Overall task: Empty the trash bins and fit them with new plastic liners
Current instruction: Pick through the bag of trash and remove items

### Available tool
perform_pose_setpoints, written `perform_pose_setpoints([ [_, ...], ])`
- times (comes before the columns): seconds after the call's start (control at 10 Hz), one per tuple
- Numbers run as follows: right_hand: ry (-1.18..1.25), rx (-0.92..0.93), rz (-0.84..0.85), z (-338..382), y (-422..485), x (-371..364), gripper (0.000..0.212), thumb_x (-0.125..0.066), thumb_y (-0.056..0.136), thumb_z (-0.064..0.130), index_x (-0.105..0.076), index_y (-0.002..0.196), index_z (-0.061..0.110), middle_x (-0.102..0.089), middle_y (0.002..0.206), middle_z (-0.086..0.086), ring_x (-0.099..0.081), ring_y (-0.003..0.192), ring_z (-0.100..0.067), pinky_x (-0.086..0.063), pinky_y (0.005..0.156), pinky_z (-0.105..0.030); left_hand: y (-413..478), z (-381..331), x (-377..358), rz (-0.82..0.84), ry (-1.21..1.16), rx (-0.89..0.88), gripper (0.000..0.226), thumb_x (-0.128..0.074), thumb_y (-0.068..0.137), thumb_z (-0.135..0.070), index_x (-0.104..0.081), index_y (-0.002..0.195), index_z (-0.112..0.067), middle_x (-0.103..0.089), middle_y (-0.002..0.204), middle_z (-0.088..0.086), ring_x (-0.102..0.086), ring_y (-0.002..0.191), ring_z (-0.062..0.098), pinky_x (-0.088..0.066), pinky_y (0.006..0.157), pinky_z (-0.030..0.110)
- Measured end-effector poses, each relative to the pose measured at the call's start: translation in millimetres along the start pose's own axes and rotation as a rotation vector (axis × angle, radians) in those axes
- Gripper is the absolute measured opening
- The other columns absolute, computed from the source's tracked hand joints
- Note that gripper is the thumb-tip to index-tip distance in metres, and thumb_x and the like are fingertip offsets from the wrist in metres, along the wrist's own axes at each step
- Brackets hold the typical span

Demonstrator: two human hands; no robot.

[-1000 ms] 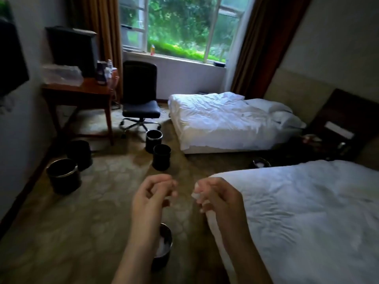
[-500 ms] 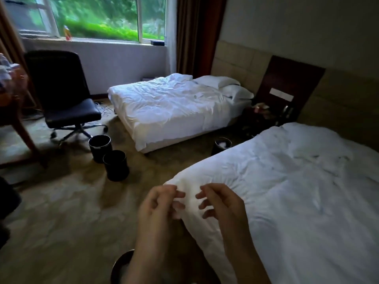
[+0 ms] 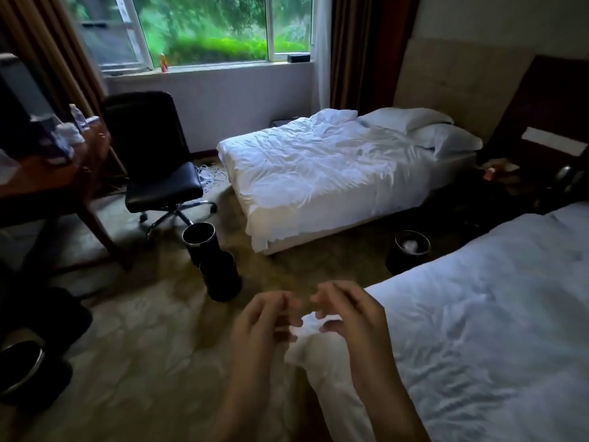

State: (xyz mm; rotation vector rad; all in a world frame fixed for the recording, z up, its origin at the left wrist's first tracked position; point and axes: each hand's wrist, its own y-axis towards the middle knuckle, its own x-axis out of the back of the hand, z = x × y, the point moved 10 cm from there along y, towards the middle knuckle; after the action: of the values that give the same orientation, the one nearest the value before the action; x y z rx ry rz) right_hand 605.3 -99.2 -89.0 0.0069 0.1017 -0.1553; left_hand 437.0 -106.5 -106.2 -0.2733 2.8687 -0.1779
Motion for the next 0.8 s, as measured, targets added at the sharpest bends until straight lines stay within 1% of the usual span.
perform_pose_setpoints([
  [0.1, 0.025, 0.018, -0.007, 9.9, 40.1, 12.0, 0.018, -0.057, 0.098, 0.021, -0.07, 0.092, 0.01, -0.072, 0.084, -0.006, -0.068, 0.072, -0.014, -0.056, 0.061, -0.019, 38.1, -10.1, -27.0, 0.038, 0.008, -0.038, 0.022, -0.054, 0.097, -0.019, -0.071, 0.096, -0.006, -0.071, 0.09, 0.015, -0.067, 0.073, 0.018, -0.051, 0.055, 0.023],
  [0.2, 0.04, 0.015, -0.049, 9.2, 78.6, 24.7, 0.018, -0.057, 0.099, 0.022, -0.07, 0.091, 0.012, -0.072, 0.082, -0.004, -0.067, 0.072, -0.014, -0.055, 0.062, -0.02, 71.0, -17.2, -55.6, 0.165, 0.057, -0.059, 0.023, -0.053, 0.099, -0.027, -0.074, 0.095, -0.018, -0.073, 0.09, 0.0, -0.069, 0.079, 0.008, -0.053, 0.063, 0.017],
  [0.3, -0.039, -0.077, 0.004, 2.5, 114.0, 23.3, 0.02, -0.052, 0.101, 0.016, -0.069, 0.101, 0.006, -0.069, 0.08, -0.004, -0.069, 0.087, -0.022, -0.053, 0.065, -0.02, 106.0, -23.2, -77.2, 0.232, 0.066, -0.058, 0.025, -0.051, 0.099, -0.03, -0.073, 0.098, -0.02, -0.073, 0.093, -0.004, -0.068, 0.083, 0.005, -0.053, 0.066, 0.014],
  [0.4, -0.086, -0.06, -0.157, 0.0, 157.2, 42.9, 0.014, -0.055, 0.098, 0.014, -0.069, 0.099, 0.012, -0.074, 0.08, 0.002, -0.072, 0.083, -0.019, -0.056, 0.064, -0.021, 155.9, -23.0, -98.7, 0.258, 0.067, -0.039, 0.026, -0.05, 0.099, -0.03, -0.073, 0.1, -0.021, -0.074, 0.098, -0.001, -0.068, 0.09, 0.01, -0.055, 0.073, 0.021],
  [0.5, -0.077, 0.001, -0.297, 11.2, 196.8, 52.9, 0.014, -0.056, 0.098, 0.018, -0.07, 0.093, 0.018, -0.075, 0.082, 0.005, -0.071, 0.073, -0.012, -0.054, 0.06, -0.017, 214.2, -25.1, -126.2, 0.265, 0.038, -0.023, 0.026, -0.051, 0.098, -0.022, -0.075, 0.093, -0.018, -0.075, 0.098, 0.005, -0.069, 0.095, 0.022, -0.054, 0.088, 0.043],
  [0.6, -0.067, 0.028, -0.394, 12.6, 257.7, 49.0, 0.016, -0.057, 0.097, 0.016, -0.071, 0.089, 0.02, -0.075, 0.079, 0.006, -0.07, 0.071, -0.009, -0.053, 0.058, -0.015, 281.7, -35.2, -148.8, 0.331, 0.032, -0.03, 0.029, -0.051, 0.098, -0.02, -0.077, 0.087, -0.024, -0.076, 0.096, 0.005, -0.07, 0.089, 0.023, -0.054, 0.086, 0.043],
  [0.7, -0.089, 0.014, -0.442, 12.2, 316.3, 16.8, 0.018, -0.055, 0.098, 0.017, -0.069, 0.088, 0.023, -0.073, 0.074, 0.016, -0.068, 0.068, 0.002, -0.049, 0.055, -0.009, 358.0, -49.0, -154.0, 0.378, 0.011, 0.019, 0.031, -0.05, 0.098, -0.02, -0.077, 0.085, -0.024, -0.076, 0.093, 0.006, -0.07, 0.082, 0.022, -0.055, 0.071, 0.033],
  [0.8, -0.096, 0.002, -0.433, 11.2, 366.5, -15.1, 0.016, -0.057, 0.098, 0.02, -0.069, 0.089, 0.024, -0.072, 0.074, 0.022, -0.066, 0.069, 0.008, -0.046, 0.052, -0.006, 417.4, -65.1, -153.3, 0.416, -0.016, 0.056, 0.032, -0.048, 0.099, -0.02, -0.078, 0.085, -0.023, -0.076, 0.092, 0.007, -0.072, 0.077, 0.019, -0.055, 0.059, 0.022],
])
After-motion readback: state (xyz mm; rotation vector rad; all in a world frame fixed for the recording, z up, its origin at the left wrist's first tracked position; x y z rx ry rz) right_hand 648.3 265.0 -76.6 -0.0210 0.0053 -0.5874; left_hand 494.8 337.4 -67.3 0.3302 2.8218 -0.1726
